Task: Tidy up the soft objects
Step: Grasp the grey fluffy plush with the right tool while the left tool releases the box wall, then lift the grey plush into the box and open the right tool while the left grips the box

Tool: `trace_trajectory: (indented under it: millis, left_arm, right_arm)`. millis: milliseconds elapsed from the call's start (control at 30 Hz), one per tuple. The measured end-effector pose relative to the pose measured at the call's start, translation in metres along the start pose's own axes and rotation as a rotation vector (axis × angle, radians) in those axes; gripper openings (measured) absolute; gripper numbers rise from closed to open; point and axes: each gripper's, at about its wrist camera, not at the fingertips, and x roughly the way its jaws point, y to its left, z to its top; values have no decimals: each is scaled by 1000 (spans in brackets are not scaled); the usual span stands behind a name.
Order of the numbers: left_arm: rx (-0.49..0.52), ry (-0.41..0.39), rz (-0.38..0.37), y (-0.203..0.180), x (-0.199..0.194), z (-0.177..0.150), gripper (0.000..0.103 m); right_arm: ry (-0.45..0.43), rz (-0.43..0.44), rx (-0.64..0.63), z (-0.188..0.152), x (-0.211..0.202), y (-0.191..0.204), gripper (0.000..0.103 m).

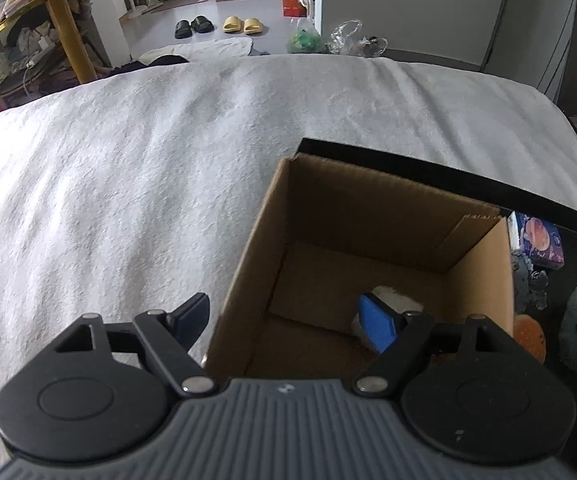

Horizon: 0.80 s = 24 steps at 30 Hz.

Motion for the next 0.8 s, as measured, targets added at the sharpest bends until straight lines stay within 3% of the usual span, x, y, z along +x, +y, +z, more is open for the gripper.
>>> trace_trajectory:
  millis: [67, 167, 433, 800]
  left_arm:
    - [6, -3, -5, -4, 1, 3, 80]
    - [21, -13, -8, -8, 1, 7, 80]
    - [5, -18, -35, 4, -2, 3, 80]
    - [-22, -54, -123, 34, -16, -12, 80]
  right_arm:
    - [21, 11, -4, 3, 2, 0, 67]
    - [32, 23, 19, 5, -1, -4, 64]
    - [23, 19, 10, 3, -19, 8, 62]
    - [-42, 53, -42, 5, -66, 68, 62]
